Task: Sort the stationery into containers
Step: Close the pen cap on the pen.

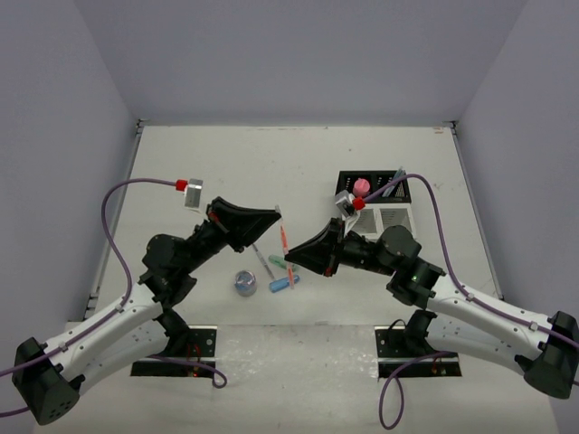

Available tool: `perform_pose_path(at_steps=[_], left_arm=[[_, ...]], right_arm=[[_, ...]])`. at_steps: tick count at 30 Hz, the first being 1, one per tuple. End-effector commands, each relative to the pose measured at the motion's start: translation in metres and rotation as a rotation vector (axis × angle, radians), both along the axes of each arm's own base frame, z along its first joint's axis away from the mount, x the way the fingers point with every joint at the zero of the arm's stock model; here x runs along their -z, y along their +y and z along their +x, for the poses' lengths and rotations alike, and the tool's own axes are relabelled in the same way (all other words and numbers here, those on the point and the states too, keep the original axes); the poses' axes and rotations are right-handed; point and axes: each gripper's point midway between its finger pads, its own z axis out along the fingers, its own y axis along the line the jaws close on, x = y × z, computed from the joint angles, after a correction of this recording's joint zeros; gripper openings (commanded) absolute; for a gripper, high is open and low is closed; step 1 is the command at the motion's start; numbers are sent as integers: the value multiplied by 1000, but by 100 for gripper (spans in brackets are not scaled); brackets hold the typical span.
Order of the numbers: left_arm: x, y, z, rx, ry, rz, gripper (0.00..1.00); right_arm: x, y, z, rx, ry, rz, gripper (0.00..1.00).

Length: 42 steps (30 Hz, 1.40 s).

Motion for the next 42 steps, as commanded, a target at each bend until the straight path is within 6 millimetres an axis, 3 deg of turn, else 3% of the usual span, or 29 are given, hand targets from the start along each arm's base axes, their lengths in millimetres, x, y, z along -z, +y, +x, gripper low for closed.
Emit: perform_pose_path(at_steps=[1, 17, 25, 30, 42], left_arm=[[-6, 3, -5, 15, -28, -41, 0], [-3, 5, -10, 27, -14, -55, 0], [-21, 13, -2, -53, -56, -37, 0], [-25, 13, 0, -65, -68, -23, 0], [-18, 9, 1, -50, -54, -7, 0]], right_arm=[[-28, 2, 2, 6, -61, 48, 0], [-38, 3, 7, 27, -88, 37, 0], [-19, 8, 3, -16, -48, -1, 0], [-18, 9, 2, -20, -43, -4, 0], [-27, 6, 7, 12, -63, 0, 0]])
